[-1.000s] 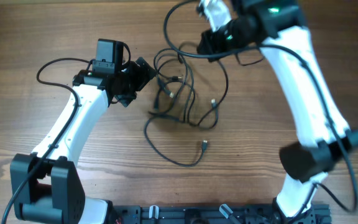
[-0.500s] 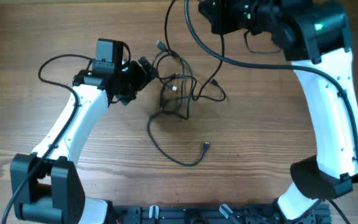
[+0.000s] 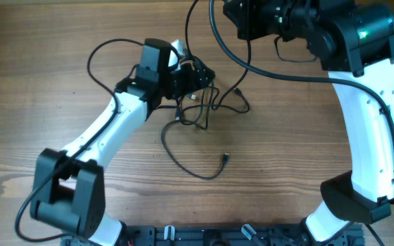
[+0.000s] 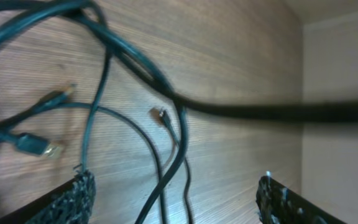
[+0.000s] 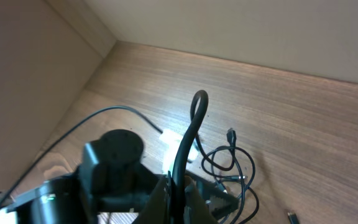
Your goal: Untangle cables
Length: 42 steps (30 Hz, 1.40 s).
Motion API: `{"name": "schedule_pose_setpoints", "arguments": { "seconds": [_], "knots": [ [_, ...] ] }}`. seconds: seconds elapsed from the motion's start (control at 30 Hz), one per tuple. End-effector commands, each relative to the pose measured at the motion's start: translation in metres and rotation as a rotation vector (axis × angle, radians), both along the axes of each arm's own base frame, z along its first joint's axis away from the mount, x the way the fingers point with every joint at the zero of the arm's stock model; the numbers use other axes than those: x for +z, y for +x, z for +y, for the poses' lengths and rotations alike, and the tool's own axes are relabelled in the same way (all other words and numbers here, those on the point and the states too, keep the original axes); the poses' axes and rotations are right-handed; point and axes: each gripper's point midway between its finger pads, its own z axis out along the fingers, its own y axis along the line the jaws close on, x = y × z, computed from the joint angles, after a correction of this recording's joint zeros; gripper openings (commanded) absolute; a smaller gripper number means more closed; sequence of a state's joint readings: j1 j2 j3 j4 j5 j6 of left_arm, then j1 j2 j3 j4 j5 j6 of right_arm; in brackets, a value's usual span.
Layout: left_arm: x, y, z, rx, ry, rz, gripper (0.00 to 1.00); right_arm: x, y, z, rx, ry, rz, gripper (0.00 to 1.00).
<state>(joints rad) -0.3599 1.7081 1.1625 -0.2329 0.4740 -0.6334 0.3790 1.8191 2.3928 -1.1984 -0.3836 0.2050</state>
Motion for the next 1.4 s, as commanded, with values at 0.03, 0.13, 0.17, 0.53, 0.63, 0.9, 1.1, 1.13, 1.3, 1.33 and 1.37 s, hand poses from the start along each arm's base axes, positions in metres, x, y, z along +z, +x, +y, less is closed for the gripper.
{"name": "schedule_pose_setpoints", "arguments": {
  "seconds": [0.03,0.13,0.17,0.53,0.63,0.9,1.1,1.13,1.3,1.33,1.37],
  "knots": [
    [-0.009,0.008,-0.024,-0.004,-0.041,-0.014,0.68,0.018,-0.007,-0.005,-0.012,0.015,-0.041,0.04],
    [-0.028,0.015,-0.03,0.068,-0.031,0.025,0.62,0.02,-0.006,-0.004,-0.011,0.018,-0.05,0.04],
    [-0.04,0.015,-0.03,0.111,-0.016,0.066,0.58,0.021,-0.005,-0.004,-0.011,0.019,-0.058,0.04],
    [-0.095,0.004,0.033,0.401,0.172,0.291,0.4,0.095,0.03,-0.09,-0.237,0.119,-0.311,0.04],
    [-0.098,0.003,0.044,0.422,0.184,0.316,0.39,0.108,0.04,-0.129,-0.332,0.135,-0.35,0.04],
    [-0.104,0.002,0.06,0.45,0.227,0.331,0.39,0.141,0.041,-0.139,-0.296,0.271,-0.421,0.04],
    [-0.108,0.006,0.097,0.469,0.275,0.343,0.39,0.129,0.059,-0.198,-0.629,0.123,-0.444,0.04],
    [-0.108,0.006,0.101,0.466,0.27,0.35,0.42,0.127,0.059,-0.208,-0.673,0.086,-0.449,0.04],
    [-0.076,0.014,0.11,0.356,0.212,0.258,0.6,0.101,0.055,-0.233,-0.764,-0.082,-0.394,0.04],
    [-0.064,0.016,0.113,0.346,0.211,0.217,0.63,0.093,0.053,-0.23,-0.738,-0.098,-0.368,0.04],
    [-0.044,0.018,0.113,0.336,0.205,0.162,0.65,0.083,0.05,-0.223,-0.693,-0.103,-0.328,0.04]
  ]
}}
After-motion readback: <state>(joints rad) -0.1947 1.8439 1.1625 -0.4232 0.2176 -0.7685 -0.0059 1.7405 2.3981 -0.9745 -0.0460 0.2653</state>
